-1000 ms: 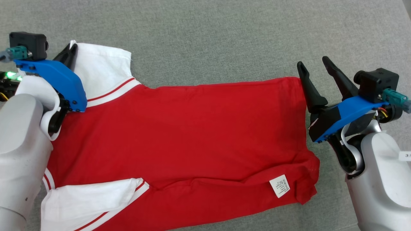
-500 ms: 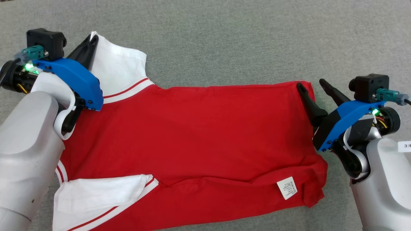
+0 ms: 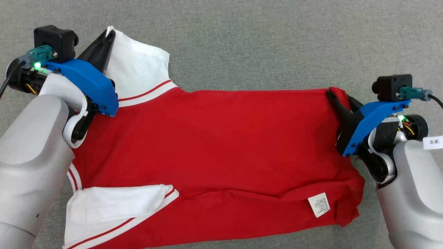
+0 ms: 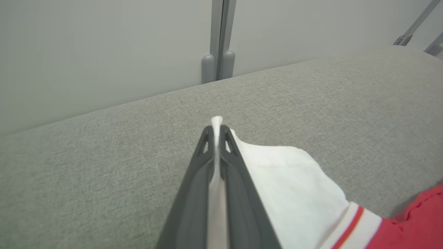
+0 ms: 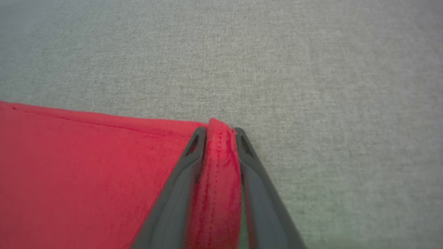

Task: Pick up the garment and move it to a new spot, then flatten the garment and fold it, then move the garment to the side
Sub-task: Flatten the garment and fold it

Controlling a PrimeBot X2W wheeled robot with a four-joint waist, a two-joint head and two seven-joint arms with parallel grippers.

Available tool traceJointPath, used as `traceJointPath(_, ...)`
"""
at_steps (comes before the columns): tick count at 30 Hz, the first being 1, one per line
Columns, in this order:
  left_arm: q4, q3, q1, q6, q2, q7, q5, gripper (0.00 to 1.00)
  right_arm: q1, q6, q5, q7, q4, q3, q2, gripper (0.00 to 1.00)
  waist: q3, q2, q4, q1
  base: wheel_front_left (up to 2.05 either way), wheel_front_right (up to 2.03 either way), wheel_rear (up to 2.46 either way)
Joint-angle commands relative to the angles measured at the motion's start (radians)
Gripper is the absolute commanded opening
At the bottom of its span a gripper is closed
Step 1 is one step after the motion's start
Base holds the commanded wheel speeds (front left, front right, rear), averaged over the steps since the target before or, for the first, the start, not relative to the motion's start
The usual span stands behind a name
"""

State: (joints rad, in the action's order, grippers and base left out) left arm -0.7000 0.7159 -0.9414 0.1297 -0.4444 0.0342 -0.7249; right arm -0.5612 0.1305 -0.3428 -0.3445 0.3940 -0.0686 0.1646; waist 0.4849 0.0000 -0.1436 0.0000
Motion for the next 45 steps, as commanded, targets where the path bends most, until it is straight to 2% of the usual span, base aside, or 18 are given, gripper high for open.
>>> traceJointPath(1,0.008,-0.003,-0.013,0.001,-0.001,0.014,-0.009,0.0,-0.024,0.001,0.005,0.007,0.012,0.007,-0.007,0.0,0.002,0.0,0.005,0.0,0.0,0.0,0.0)
traceJointPath(8,0.05,-0.025,0.025,0.001,0.001,0.077,-0.045,0.0,-0.051,0.001,0.026,0.083,0.036,0.014,-0.007,0.0,-0.024,0.0,0.027,0.0,0.0,0.0,0.0)
traceJointPath(18,0.179,-0.017,0.167,-0.007,-0.011,0.139,-0.082,0.0,0.057,0.001,0.02,0.234,0.035,-0.007,0.024,0.0,-0.115,0.0,0.067,0.0,0.0,0.0,0.0)
traceJointPath(31,0.442,-0.026,0.42,-0.099,-0.074,0.179,-0.117,0.0,0.205,0.001,0.032,0.342,-0.016,-0.018,0.051,0.0,-0.18,0.0,0.097,0.0,0.0,0.0,0.0)
traceJointPath(45,0.588,-0.054,0.635,-0.185,-0.106,0.212,-0.153,0.0,0.294,0.001,0.049,0.41,-0.003,0.017,0.055,0.0,-0.234,0.0,0.136,0.0,0.0,0.0,0.0)
